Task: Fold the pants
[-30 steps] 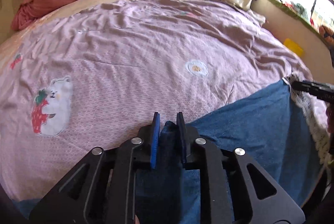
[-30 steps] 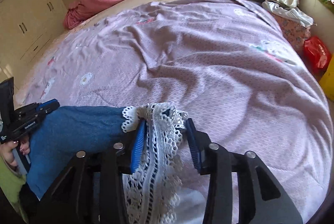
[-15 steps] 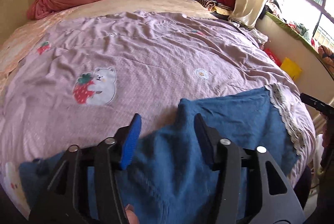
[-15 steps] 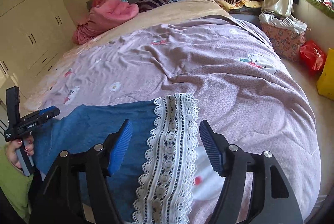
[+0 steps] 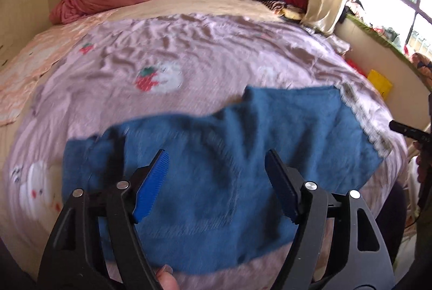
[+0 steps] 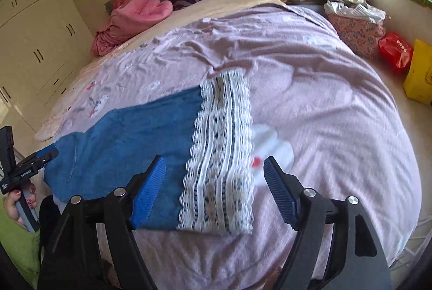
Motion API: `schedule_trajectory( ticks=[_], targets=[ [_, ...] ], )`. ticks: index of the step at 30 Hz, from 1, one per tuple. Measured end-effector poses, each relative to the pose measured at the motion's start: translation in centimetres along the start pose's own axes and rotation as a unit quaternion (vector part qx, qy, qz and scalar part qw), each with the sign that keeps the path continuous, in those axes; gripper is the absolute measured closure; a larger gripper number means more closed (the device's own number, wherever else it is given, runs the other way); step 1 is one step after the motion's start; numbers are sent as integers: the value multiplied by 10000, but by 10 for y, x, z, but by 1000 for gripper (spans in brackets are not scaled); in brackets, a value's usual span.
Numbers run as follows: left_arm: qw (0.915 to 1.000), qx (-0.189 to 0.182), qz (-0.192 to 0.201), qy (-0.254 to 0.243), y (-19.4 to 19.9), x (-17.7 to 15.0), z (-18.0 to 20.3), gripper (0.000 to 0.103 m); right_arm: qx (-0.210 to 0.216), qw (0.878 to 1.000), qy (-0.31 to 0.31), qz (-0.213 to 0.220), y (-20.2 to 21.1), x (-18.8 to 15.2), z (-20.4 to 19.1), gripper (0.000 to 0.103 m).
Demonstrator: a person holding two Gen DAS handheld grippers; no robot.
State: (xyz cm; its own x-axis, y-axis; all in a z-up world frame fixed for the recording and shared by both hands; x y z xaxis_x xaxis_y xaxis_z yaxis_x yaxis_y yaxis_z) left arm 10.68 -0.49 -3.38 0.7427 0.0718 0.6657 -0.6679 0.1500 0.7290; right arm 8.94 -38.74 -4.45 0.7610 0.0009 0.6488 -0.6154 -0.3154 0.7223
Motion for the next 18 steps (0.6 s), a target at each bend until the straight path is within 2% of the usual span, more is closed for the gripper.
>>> schedule_trajectory(
  ticks=[6,9,11,13,18],
  targets=[
    [9994,292,-113,160,7,-27,-27,37,21,9993,-263,-272,-11,-23,4,29],
    [9993,238,-46,298,11,-25,-33,37,146,9987,-401,-286,-14,-25,6,30],
    [9994,228,-3,269,13,-23,-30,37,290,9977,-511,-343,-17,-26,6,40],
    [9997,189,-9,181,12,-24,-24,37,411,9968,-563,-388,-19,-28,3,44],
    [9975,659,-161,177,0,-32,-31,37,537,9952,-732,-358,-19,-34,8,52]
  ],
)
Point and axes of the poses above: each gripper's, at about its wrist camera, not at the fingertips, and y roughly against the way its jaws point, z to its right, x to its top, the point moved 6 cm from there along -y, roughly the way its jaws point, and after that the axes turned 7 degrees about y, right-handed, at the moved point
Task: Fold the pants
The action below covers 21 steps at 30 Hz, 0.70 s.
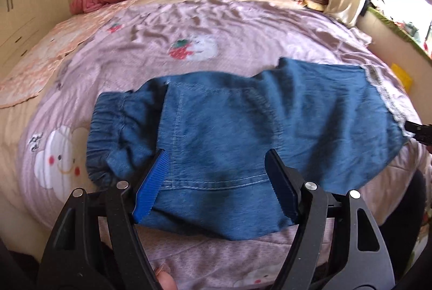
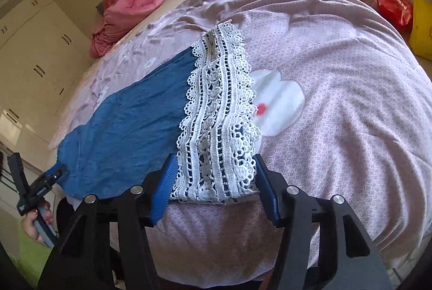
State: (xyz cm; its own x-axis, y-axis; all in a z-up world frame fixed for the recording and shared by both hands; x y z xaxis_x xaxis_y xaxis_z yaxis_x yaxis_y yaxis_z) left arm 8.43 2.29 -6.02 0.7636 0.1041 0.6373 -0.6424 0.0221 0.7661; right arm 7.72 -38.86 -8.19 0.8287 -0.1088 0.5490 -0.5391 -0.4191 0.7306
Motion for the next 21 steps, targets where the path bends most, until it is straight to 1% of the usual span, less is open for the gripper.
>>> schedule_trajectory(
  ticks=[3,5,8,9,10,12,13,14,16,17,19,20,21],
  targets=[
    [9999,75,-80,16,-5,-3,-2,37,16,9999,-94,-39,-3,0,5,53],
    [9998,139,-101,-47,-8,-6,-1,36,-173,9998,-58,-103,-7,-2,8,54],
    [9997,185,-120,-87,-11,-11,0,33,-84,9999,-61,-90,-10,-4,5,53],
    [9996,225,-130,-104,-12,-13,1,33,-54,9999,-14,-108,-10,-5,3,55],
    [9996,243,-133,-106,-13,-13,1,33,-46,9999,18,-124,-10,-5,2,66],
    [9993,300,-175,-134,-18,-16,2,32,9,10000,50,-30,-5,-5,-2,79],
    [9992,311,-192,-131,-20,-17,1,32,-65,9999,99,73,0,-4,-4,81],
    [9993,301,-193,-113,-21,-17,-1,32,-232,9992,215,229,8,-3,-8,81],
    [9993,323,-204,-53,-20,-17,-6,32,-322,9982,381,328,18,-3,-14,82],
    [9991,364,-218,-19,-19,-17,-9,32,-415,9976,487,281,21,-5,-15,82],
    [9993,277,-251,87,-19,-17,-14,32,-564,9967,568,147,19,-11,-10,82],
    [9993,238,-265,103,-19,-18,-16,32,-651,9964,531,64,16,-15,-5,82],
    [9993,237,-274,99,-20,-19,-16,32,-632,9971,432,-17,10,-21,1,82]
  ],
)
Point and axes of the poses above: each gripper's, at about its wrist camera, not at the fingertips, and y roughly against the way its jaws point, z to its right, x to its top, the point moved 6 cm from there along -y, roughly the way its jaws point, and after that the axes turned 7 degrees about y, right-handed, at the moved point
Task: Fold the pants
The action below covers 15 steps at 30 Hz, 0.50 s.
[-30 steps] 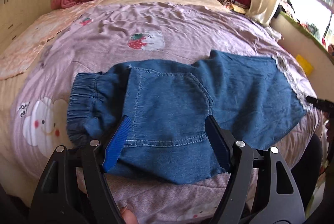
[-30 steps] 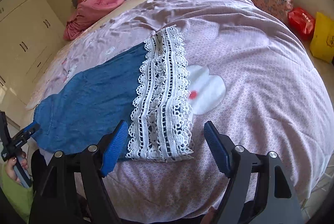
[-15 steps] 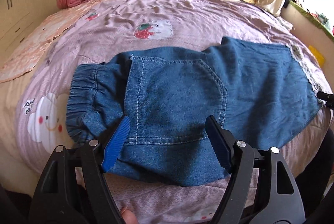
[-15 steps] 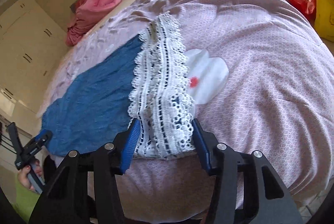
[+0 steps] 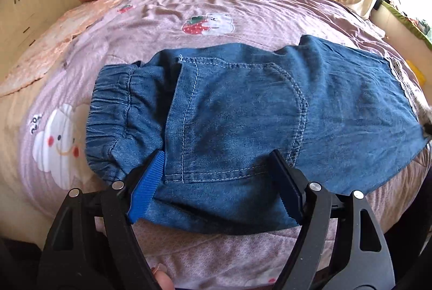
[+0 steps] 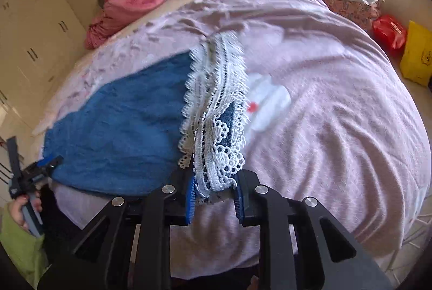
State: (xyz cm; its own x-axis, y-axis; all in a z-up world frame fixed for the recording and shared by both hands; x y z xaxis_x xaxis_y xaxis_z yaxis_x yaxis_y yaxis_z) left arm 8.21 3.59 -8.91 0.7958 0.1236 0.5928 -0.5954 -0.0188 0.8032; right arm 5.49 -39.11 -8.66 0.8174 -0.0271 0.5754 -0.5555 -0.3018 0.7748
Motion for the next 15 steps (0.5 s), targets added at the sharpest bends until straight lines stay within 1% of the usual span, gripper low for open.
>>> schedule_trajectory(
  ticks=[3,6,9,11,13,15],
  targets=[
    [10000,47,1,-35,-1,-2,1,32,69,9998,-159,40,-2,-4,4,82],
    [10000,0,11,16,-2,-2,2,32,-4,10000,-85,36,-3,-4,4,82],
    [9999,41,91,-7,-3,-3,5,32,-95,9999,-44,23,-5,-3,1,81],
    [9999,23,104,-10,-1,-3,6,32,-169,9999,-19,21,-4,-2,1,80],
    [9999,-20,108,11,2,-2,6,32,-236,9997,-15,18,0,0,0,75],
    [9999,-38,103,34,4,-1,5,32,-250,9997,-47,25,3,0,2,74]
  ],
)
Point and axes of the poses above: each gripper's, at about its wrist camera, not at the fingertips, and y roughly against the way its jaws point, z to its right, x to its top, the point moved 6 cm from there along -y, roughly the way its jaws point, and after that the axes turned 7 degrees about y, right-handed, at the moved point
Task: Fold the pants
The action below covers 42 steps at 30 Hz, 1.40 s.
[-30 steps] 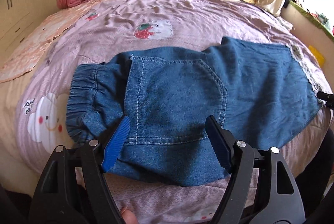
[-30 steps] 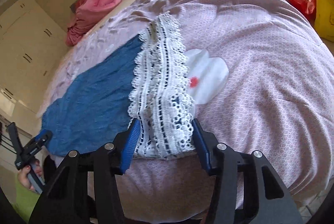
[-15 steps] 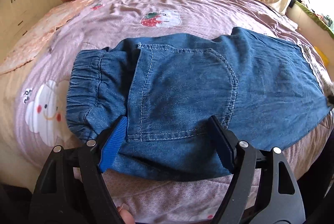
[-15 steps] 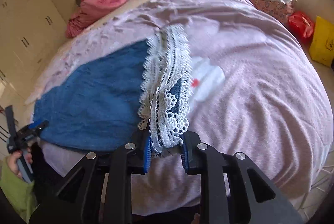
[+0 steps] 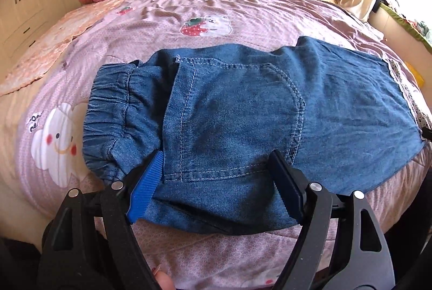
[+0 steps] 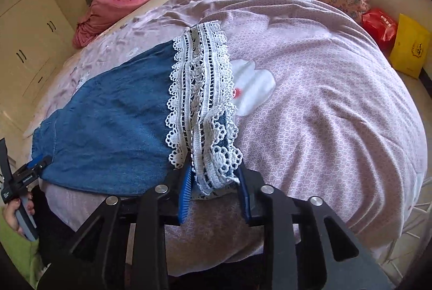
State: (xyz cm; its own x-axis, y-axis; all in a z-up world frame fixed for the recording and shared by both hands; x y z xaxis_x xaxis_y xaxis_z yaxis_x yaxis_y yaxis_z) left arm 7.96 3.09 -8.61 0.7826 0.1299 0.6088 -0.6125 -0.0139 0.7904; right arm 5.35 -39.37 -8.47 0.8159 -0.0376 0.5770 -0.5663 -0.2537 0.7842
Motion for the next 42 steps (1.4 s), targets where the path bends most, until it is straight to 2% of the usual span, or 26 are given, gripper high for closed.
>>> schedule_trajectory(
  ticks=[8,20,24,28,32,34,42],
  targets=[
    [10000,-83,48,21,10,2,2,26,-202,9997,-52,137,19,0,3,66],
    [9992,-237,286,-119,40,12,21,16,-188,9979,-18,625,58,15,-7,42],
    [9985,-329,362,-260,49,16,35,14,-182,9969,52,763,68,19,-16,35],
    [9974,-403,442,-400,59,19,49,10,-201,9959,103,874,75,24,-24,23],
    [9960,-551,519,-474,69,27,65,10,-240,9954,122,916,78,26,-29,21],
    [9949,-632,549,-559,73,31,76,10,-256,9948,139,977,82,27,-30,15],
    [9886,-930,678,-968,79,54,128,10,-338,9922,175,1186,95,30,-31,11]
  ],
)
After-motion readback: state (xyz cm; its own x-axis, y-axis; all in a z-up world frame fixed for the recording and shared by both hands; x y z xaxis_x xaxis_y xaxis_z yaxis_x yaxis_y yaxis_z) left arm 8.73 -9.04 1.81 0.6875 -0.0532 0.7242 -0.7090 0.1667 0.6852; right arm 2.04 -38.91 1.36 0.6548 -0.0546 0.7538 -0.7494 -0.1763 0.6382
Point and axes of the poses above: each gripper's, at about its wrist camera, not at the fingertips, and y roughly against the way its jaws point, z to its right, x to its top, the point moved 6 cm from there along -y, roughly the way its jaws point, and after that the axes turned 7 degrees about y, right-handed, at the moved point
